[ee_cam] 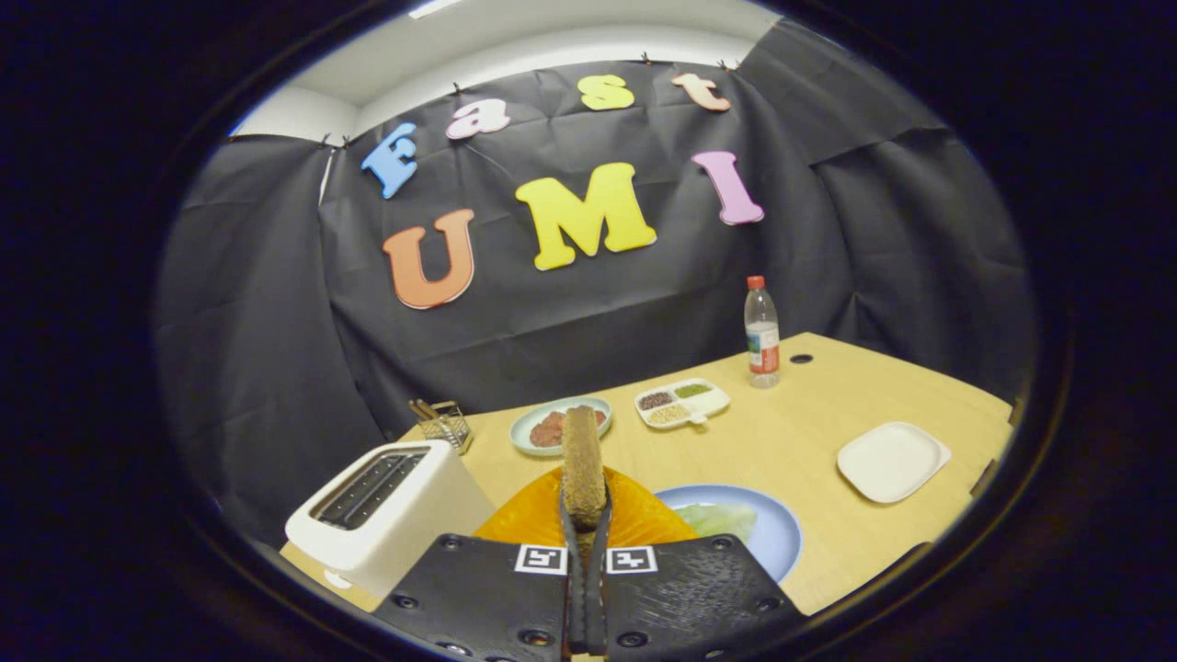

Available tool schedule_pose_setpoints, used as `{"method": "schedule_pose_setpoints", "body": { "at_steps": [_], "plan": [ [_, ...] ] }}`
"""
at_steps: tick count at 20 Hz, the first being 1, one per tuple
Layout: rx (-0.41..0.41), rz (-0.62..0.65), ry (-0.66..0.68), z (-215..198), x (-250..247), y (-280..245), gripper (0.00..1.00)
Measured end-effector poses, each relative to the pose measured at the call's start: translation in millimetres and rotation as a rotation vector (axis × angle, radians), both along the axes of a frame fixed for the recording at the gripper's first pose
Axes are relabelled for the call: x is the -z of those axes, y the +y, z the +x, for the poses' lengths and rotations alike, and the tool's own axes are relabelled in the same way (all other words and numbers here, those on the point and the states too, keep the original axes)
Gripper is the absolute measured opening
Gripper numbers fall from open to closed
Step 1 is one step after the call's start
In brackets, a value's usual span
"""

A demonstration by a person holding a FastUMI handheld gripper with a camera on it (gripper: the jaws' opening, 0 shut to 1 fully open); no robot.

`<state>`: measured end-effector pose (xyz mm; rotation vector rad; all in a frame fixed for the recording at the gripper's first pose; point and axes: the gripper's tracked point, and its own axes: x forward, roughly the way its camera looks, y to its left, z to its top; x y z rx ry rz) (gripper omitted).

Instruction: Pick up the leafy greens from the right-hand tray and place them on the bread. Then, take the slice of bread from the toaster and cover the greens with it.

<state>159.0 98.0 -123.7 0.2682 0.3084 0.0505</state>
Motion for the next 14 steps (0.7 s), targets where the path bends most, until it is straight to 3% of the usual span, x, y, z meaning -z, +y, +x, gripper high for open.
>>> {"method": "schedule_pose_setpoints", "body": {
  "at_steps": [10, 14],
  "plan": [
    [0.024, 0.278, 0.086, 4.1, 39.4, -22.4, 0.01],
    [0.052, 0.273, 0.111, 3.3, 49.4, -40.9, 0.02]
  ]
}}
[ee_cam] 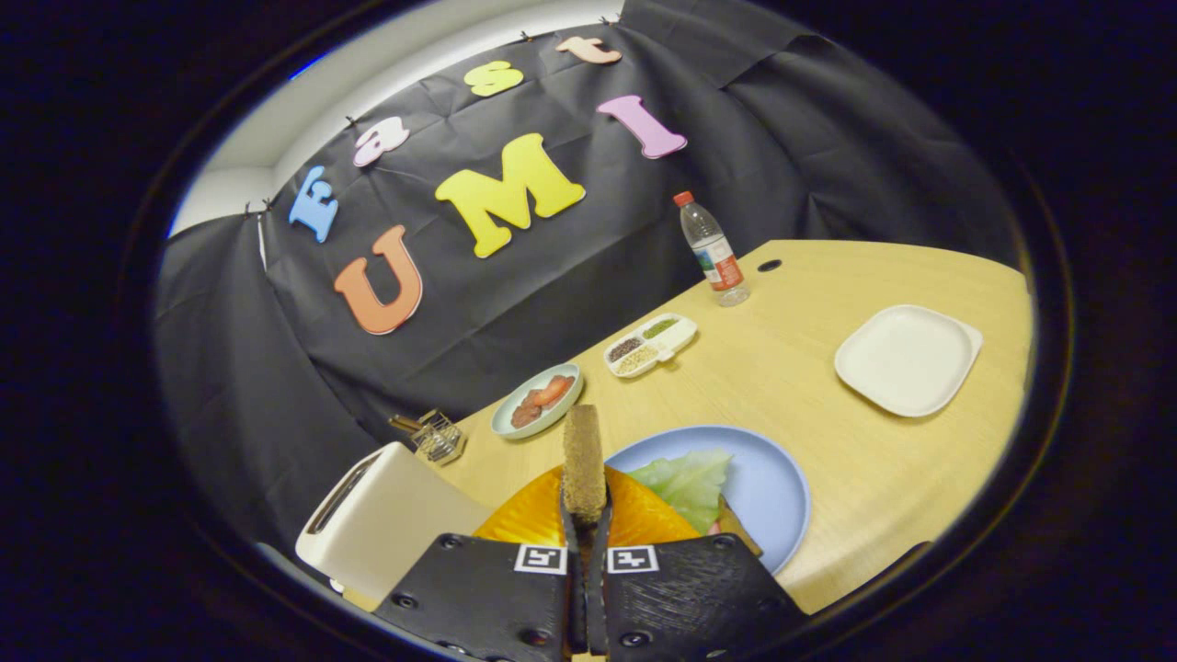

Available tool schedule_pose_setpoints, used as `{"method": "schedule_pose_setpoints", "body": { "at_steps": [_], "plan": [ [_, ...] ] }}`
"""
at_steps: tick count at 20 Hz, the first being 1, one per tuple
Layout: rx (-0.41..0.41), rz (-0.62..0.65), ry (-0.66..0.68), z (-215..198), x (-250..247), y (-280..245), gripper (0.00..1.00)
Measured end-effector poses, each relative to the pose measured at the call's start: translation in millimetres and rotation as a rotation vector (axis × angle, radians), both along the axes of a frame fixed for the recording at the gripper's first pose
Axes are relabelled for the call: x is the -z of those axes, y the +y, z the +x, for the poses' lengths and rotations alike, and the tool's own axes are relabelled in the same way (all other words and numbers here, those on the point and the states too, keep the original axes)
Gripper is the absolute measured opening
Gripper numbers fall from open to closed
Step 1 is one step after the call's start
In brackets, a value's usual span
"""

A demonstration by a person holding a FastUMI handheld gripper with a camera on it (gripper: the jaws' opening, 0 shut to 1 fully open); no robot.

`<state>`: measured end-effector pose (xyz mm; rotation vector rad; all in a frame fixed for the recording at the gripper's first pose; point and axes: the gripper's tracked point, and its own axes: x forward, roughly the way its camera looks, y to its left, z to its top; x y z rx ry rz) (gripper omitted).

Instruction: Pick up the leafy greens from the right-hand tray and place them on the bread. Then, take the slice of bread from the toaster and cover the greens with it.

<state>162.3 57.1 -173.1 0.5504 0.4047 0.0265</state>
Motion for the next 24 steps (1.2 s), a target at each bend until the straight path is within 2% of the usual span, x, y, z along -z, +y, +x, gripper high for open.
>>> {"method": "schedule_pose_setpoints", "body": {
  "at_steps": [1, 2, 3, 4, 7, 14, 16, 20, 24],
  "plan": [
    [0.006, -0.005, 0.012, 1.2, 4.8, -4.4, 0.02],
    [0.007, -0.015, 0.033, -2.5, 10.0, -9.1, 0.09],
    [0.007, -0.027, 0.051, -2.3, 16.3, -13.6, 0.1],
    [0.006, -0.036, 0.064, -4.4, 20.7, -17.6, 0.16],
    [-0.003, -0.054, 0.104, -8.7, 32.4, -27.9, 0.23],
    [-0.016, -0.135, 0.12, -11.5, 38.7, -46.4, 0.72],
    [-0.01, -0.153, 0.111, -10.9, 37.1, -49.2, 0.81],
    [0.005, -0.201, 0.068, -9.9, 23.8, -58.2, 0.93],
    [0.028, -0.305, -0.04, -13.7, -14.6, -66.2, 0.95]
  ]
}}
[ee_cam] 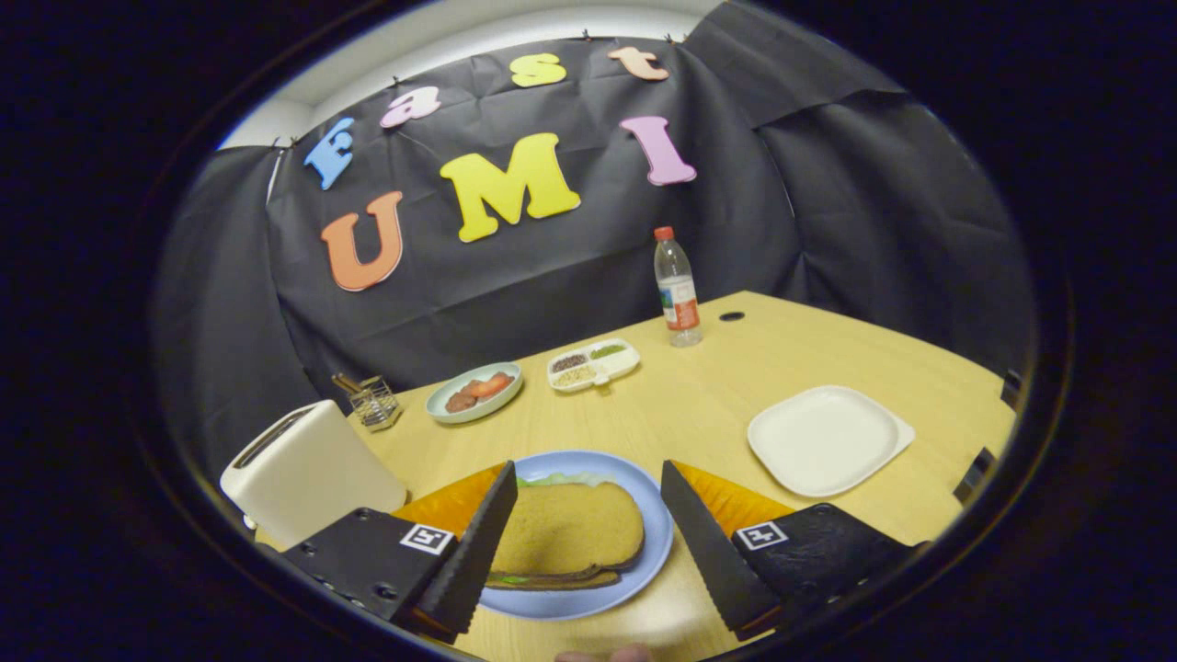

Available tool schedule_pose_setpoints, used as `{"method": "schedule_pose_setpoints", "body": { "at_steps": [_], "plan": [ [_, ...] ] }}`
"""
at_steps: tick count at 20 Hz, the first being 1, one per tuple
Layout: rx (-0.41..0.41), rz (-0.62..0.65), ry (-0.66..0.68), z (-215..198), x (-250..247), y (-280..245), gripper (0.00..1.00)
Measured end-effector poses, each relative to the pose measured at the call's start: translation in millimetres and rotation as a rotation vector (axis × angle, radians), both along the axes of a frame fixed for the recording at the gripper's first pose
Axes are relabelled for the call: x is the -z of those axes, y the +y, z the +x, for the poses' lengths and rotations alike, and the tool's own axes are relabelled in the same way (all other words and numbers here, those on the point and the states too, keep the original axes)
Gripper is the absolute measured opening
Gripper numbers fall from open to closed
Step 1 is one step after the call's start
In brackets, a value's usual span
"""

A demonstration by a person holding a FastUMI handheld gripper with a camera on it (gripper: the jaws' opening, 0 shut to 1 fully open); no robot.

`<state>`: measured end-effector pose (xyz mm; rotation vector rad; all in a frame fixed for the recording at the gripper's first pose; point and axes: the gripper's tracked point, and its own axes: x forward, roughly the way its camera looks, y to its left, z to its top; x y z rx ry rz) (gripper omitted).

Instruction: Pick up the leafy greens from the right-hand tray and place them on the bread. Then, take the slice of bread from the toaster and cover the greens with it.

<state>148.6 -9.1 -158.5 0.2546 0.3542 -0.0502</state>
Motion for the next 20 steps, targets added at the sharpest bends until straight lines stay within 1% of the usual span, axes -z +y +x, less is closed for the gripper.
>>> {"method": "schedule_pose_setpoints", "body": {
  "at_steps": [4, 7, 9, 13, 17, 20],
  "plan": [
    [-0.005, -0.14, -0.131, -14.9, -58.7, -1.7, 0.96],
    [-0.021, -0.243, -0.224, -38.1, -105.3, 2.8, 0.96],
    [-0.037, -0.25, -0.274, -58.7, -126.6, 10.6, 0.96],
    [-0.052, -0.259, -0.333, -109.4, -154.2, 14.6, 0.96],
    [-0.057, -0.248, -0.347, -152.7, -155.1, 6.0, 0.95],
    [-0.077, -0.241, -0.335, -172.9, -151.2, 7.2, 0.95]
  ]
}}
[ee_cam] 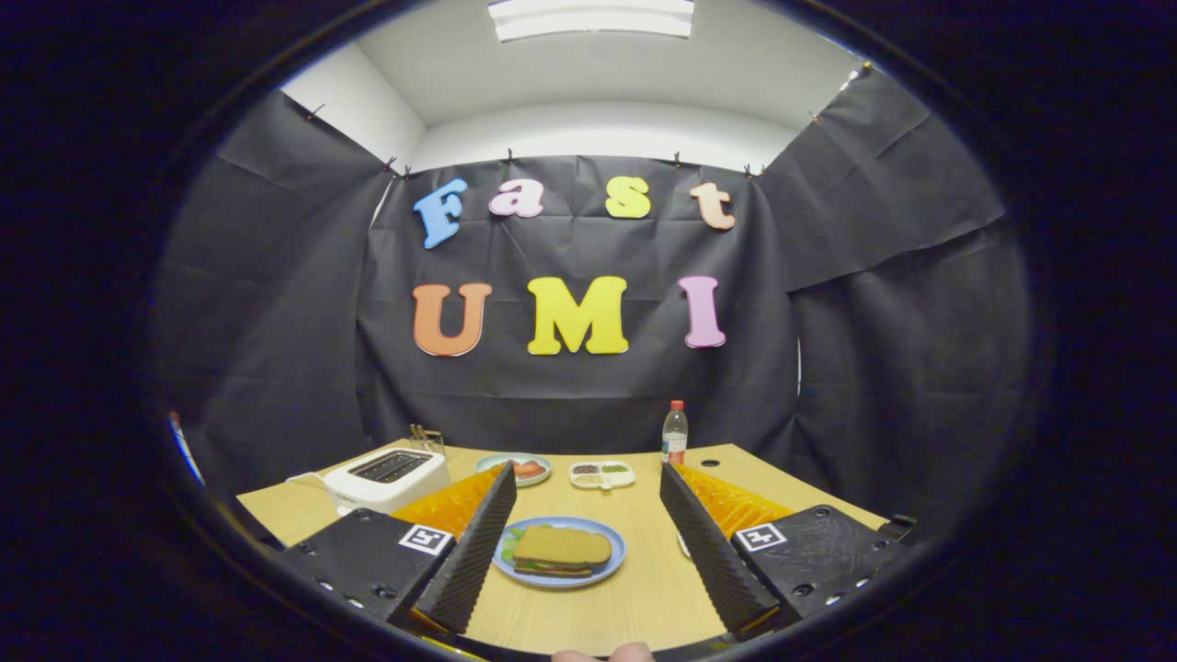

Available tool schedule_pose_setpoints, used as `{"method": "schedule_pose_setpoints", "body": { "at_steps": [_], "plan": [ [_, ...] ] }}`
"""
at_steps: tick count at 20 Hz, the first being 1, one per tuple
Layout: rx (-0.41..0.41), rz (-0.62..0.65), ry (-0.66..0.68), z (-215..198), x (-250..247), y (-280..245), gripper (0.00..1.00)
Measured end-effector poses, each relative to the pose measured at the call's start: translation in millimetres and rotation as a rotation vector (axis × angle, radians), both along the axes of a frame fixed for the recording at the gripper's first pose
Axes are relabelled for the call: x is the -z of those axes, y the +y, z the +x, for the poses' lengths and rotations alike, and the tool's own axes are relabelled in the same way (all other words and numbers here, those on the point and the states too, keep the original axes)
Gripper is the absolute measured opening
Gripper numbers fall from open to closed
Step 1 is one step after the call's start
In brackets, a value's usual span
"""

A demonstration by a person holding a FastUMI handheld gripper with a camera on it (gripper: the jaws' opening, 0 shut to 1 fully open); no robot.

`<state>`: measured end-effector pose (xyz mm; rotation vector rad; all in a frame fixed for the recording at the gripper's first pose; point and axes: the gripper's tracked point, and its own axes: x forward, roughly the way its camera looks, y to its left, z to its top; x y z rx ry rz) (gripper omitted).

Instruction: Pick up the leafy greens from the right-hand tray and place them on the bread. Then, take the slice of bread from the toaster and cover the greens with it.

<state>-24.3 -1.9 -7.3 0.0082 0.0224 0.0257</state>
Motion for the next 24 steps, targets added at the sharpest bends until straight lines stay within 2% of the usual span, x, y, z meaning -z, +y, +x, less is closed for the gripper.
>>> {"method": "schedule_pose_setpoints", "body": {
  "at_steps": [4, 8, 24],
  "plan": [
    [-0.02, 0.005, 0.008, -13.1, 3.3, 5.5, 0.95],
    [-0.022, 0.008, 0.033, -13.0, 15.5, 3.5, 0.96],
    [-0.069, 0.028, 0.005, -8.6, 4.4, 23.9, 0.96]
  ]
}}
